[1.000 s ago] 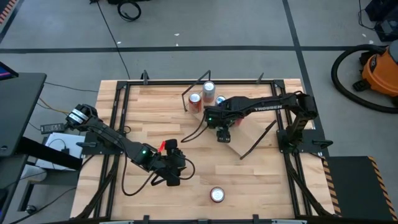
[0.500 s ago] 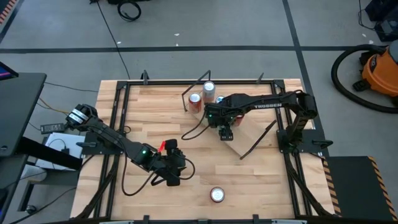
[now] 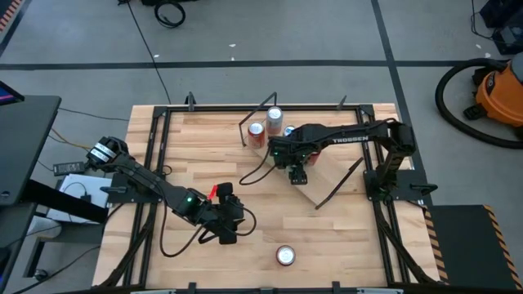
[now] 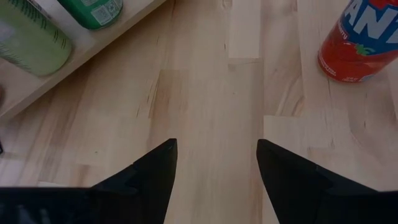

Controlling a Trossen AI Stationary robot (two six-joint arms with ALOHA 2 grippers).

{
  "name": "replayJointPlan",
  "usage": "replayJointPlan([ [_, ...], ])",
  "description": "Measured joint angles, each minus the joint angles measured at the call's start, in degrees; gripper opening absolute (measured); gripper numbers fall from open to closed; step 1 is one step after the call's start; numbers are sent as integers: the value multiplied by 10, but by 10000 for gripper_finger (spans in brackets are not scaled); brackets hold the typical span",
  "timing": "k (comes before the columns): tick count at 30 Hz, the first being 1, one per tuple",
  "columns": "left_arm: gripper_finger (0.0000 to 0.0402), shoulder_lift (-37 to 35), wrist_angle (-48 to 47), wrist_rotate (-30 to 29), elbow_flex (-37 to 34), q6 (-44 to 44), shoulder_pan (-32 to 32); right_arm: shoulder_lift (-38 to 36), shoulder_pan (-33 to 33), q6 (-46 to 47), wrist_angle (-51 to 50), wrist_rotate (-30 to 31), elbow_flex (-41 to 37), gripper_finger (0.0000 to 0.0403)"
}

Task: Place canned beverage on shelf
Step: Put the green soda can on the shelf, then put the orange soda can on the shelf

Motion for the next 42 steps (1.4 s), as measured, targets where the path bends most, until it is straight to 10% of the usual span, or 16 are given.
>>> replayJointPlan([
  [27, 231, 0, 0, 0, 0, -11, 0, -3, 9, 64, -98, 40, 106, 392],
  [42, 231, 0, 0, 2, 0, -36, 0, -4, 134, 137, -158, 48, 189, 392],
])
